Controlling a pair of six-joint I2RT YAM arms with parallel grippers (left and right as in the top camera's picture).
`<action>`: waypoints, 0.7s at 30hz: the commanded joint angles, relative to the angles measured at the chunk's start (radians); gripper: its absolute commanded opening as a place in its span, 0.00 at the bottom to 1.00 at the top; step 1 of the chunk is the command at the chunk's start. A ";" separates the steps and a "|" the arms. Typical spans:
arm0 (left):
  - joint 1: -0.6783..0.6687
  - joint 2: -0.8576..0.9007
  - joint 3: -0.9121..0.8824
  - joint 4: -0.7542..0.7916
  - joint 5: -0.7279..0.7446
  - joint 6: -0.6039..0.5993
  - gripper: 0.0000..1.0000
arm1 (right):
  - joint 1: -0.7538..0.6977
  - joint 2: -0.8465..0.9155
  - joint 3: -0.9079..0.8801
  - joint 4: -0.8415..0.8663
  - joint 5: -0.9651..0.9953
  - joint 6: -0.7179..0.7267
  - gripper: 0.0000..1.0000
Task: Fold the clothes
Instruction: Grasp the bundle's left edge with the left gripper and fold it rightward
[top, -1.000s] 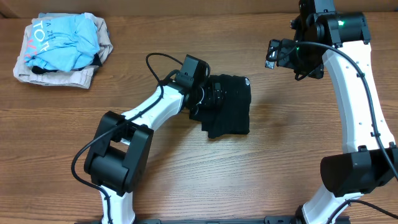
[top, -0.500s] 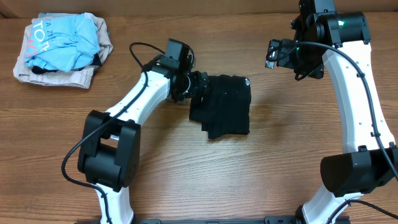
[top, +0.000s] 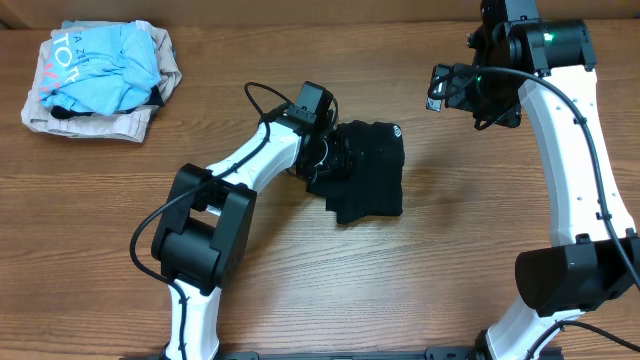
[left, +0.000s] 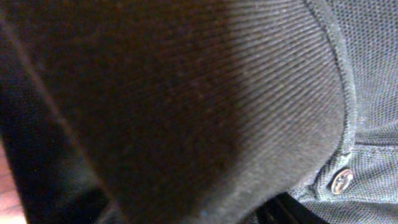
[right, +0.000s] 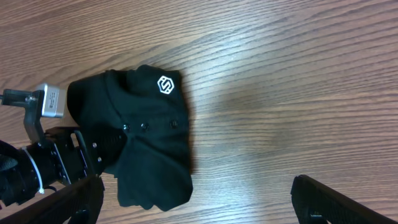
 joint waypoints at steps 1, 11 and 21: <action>-0.021 0.050 0.000 0.024 -0.011 -0.023 0.43 | -0.001 -0.011 0.003 0.002 0.009 -0.004 1.00; 0.000 0.041 0.039 0.033 0.090 0.016 0.04 | -0.001 -0.011 0.003 0.002 0.025 -0.004 1.00; 0.117 -0.054 0.303 -0.228 0.209 0.109 0.04 | -0.001 -0.011 0.003 0.021 0.025 -0.004 1.00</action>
